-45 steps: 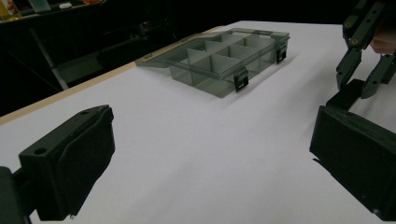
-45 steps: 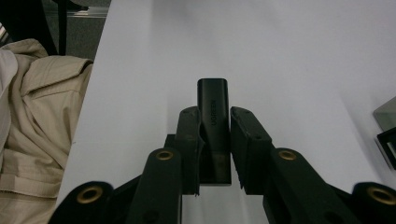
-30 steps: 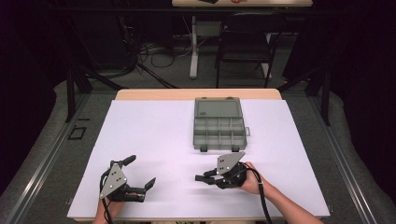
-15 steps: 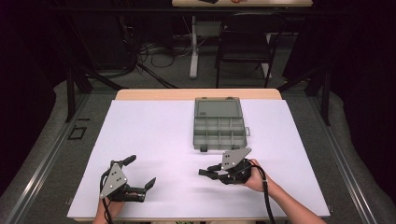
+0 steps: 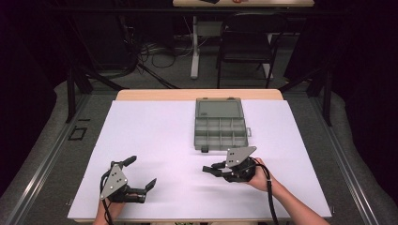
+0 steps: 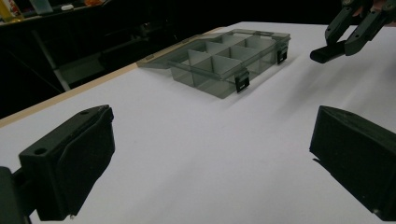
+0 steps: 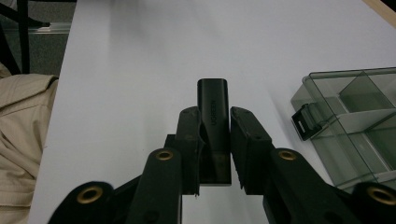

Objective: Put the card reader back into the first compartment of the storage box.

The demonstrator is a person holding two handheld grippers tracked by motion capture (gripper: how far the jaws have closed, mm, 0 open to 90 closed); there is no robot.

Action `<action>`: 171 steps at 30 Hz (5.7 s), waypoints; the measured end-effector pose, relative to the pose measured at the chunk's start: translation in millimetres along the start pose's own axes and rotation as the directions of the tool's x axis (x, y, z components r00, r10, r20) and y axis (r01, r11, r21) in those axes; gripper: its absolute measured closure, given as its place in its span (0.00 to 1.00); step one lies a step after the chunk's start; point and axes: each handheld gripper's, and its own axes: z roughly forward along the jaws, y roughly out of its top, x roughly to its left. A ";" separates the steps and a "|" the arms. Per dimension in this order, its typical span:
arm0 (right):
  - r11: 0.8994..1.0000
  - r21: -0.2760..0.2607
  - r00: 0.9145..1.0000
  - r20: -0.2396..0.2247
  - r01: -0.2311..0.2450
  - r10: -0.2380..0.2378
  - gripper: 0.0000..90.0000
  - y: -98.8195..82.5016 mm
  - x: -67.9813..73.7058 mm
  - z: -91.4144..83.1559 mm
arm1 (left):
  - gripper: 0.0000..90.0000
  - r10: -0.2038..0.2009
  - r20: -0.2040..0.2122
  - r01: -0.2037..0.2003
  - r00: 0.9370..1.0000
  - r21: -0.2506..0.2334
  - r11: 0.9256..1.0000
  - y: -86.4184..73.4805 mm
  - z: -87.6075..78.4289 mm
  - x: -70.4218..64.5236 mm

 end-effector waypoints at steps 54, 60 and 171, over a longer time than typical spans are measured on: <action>0.995 0.010 0.983 0.156 -0.096 0.093 0.82 -0.5 -20.4 -18.8 | 0.00 0.008 -0.001 -0.008 1.000 0.001 1.000 1.2 0.6 -1.1; 0.993 0.000 0.977 0.182 -0.115 0.113 0.82 2.7 -24.7 -22.9 | 0.00 0.007 -0.005 -0.007 1.000 -0.004 1.000 1.2 0.5 -1.6; 0.972 0.070 0.923 0.335 -0.223 0.188 0.82 54.1 -94.7 5.3 | 0.00 0.003 -0.009 -0.003 1.000 -0.006 1.000 1.2 -0.2 -1.1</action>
